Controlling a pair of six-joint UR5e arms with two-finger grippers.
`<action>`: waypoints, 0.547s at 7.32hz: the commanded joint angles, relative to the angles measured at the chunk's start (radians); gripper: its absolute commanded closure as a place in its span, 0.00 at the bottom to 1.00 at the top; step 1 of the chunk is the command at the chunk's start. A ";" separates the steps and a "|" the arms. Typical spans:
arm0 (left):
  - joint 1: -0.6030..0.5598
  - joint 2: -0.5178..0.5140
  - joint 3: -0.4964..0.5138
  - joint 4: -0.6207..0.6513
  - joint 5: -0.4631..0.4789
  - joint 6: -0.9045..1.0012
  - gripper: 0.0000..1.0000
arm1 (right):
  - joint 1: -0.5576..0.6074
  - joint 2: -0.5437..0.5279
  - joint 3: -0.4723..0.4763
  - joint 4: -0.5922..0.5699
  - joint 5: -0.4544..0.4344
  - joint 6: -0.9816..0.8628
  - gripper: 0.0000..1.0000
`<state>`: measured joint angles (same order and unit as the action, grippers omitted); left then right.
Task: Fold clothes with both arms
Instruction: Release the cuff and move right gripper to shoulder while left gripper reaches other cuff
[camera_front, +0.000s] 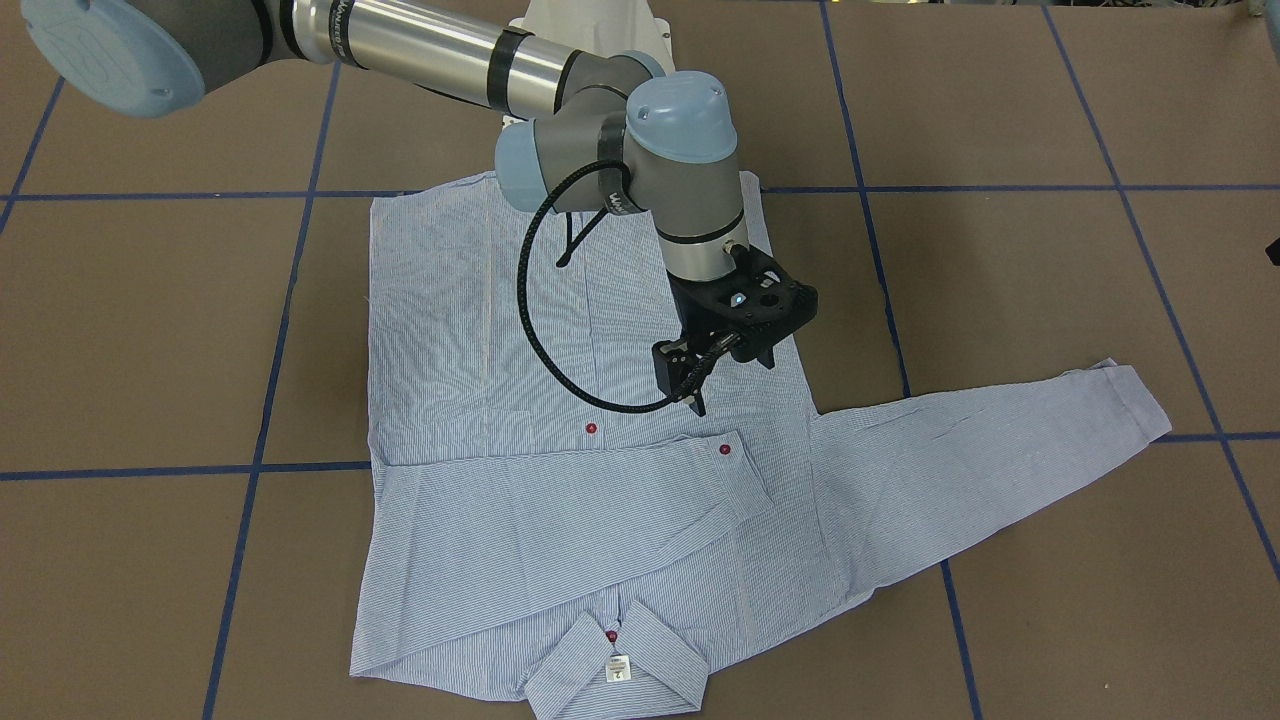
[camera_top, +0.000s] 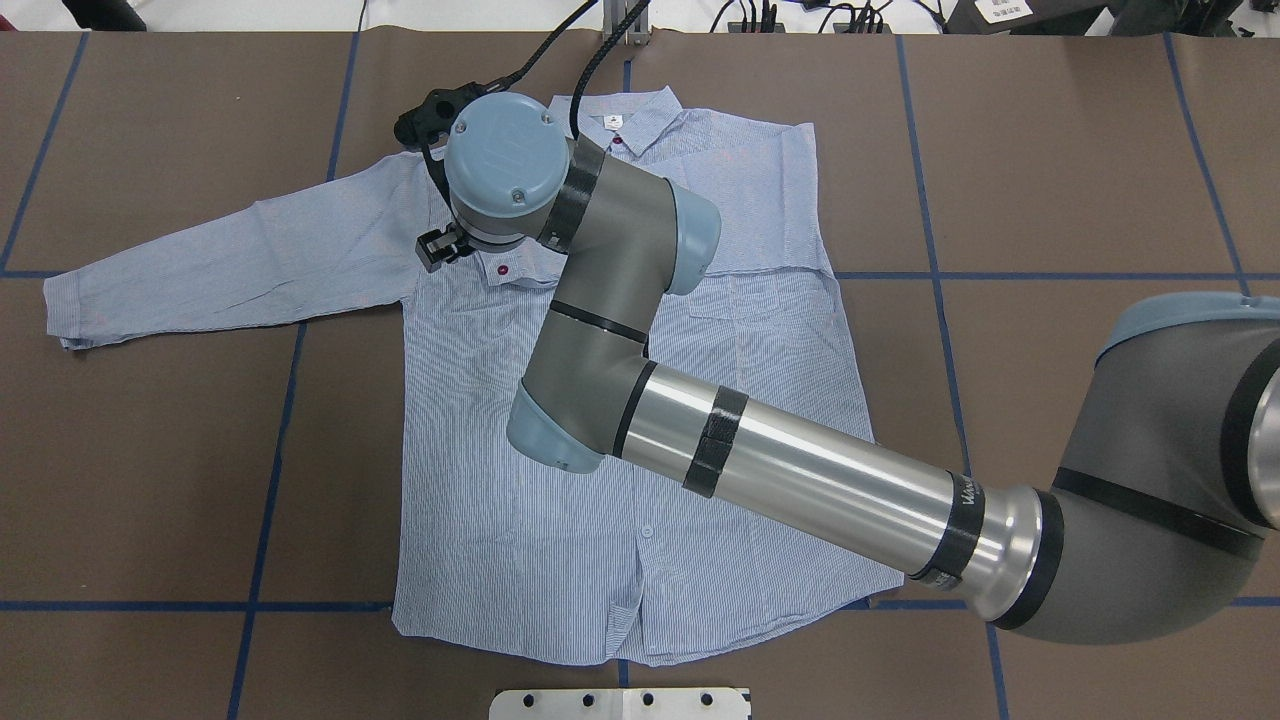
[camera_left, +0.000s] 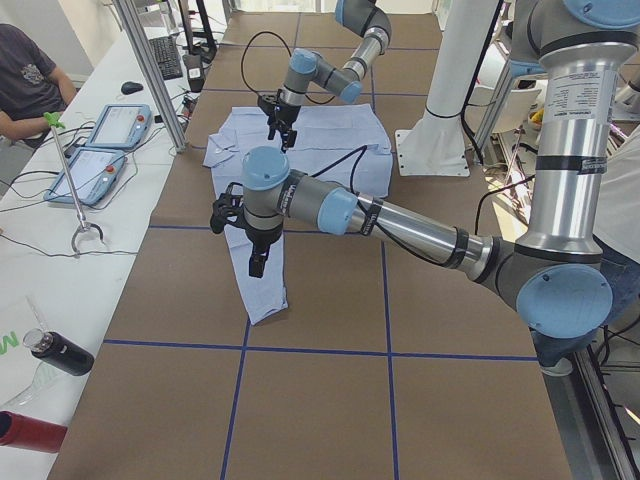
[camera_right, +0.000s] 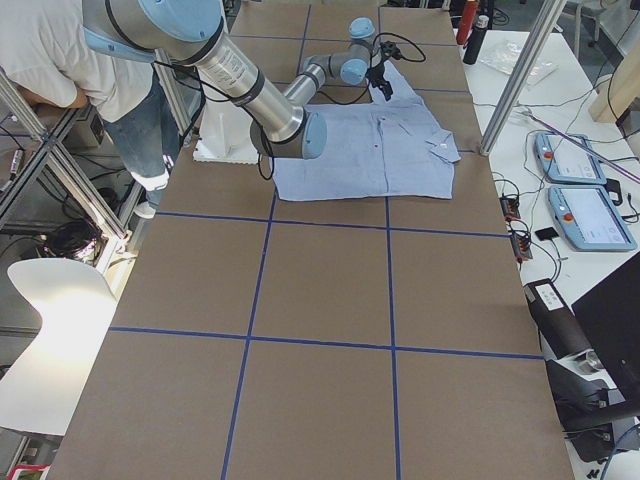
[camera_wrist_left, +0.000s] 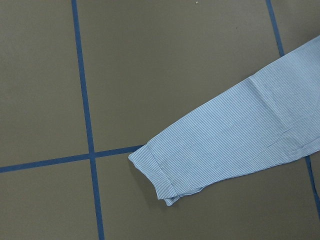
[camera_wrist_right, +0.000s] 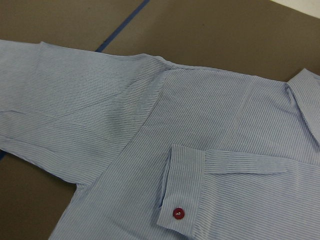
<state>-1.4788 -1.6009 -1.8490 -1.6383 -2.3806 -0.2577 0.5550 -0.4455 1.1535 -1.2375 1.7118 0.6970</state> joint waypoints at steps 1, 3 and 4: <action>0.023 0.027 0.117 -0.278 0.059 -0.238 0.00 | 0.118 -0.077 0.215 -0.339 0.209 0.009 0.00; 0.116 0.049 0.245 -0.532 0.142 -0.415 0.00 | 0.213 -0.247 0.401 -0.410 0.332 0.009 0.00; 0.156 0.056 0.346 -0.718 0.146 -0.514 0.00 | 0.245 -0.306 0.482 -0.497 0.338 0.007 0.00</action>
<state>-1.3734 -1.5544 -1.6156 -2.1467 -2.2520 -0.6491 0.7519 -0.6653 1.5280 -1.6429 2.0130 0.7048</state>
